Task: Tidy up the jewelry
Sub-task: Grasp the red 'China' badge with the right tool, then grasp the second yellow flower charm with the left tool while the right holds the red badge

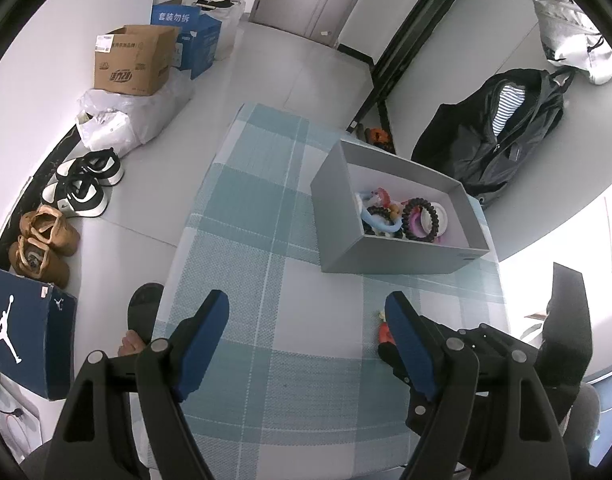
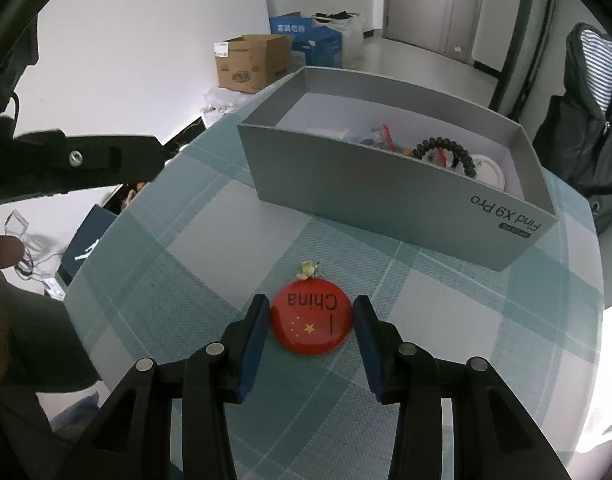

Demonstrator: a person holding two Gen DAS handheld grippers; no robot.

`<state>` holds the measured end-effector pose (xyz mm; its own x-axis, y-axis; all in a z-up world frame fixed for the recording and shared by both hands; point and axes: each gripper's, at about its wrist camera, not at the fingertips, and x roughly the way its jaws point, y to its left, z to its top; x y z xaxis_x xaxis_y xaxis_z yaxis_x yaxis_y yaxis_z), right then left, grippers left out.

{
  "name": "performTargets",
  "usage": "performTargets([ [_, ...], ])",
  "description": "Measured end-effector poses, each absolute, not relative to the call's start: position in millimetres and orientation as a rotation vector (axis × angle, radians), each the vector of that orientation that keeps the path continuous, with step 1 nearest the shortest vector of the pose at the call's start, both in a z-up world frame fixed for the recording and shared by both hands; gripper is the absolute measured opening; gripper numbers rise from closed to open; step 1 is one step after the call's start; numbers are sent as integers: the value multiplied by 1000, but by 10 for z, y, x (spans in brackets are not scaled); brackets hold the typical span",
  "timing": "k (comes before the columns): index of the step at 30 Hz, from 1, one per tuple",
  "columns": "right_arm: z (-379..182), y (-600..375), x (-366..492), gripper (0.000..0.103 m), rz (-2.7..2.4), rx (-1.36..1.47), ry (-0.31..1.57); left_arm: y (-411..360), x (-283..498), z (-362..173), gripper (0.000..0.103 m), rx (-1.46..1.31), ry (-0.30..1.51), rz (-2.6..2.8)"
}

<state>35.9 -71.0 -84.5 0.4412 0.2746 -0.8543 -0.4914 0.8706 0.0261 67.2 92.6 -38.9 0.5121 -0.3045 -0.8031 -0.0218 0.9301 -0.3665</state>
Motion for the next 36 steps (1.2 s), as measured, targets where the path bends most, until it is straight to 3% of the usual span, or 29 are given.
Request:
performTargets([
  [36, -589, -1812, 435, 42, 401, 45, 1015, 173, 817, -685, 77, -99, 1159, -254],
])
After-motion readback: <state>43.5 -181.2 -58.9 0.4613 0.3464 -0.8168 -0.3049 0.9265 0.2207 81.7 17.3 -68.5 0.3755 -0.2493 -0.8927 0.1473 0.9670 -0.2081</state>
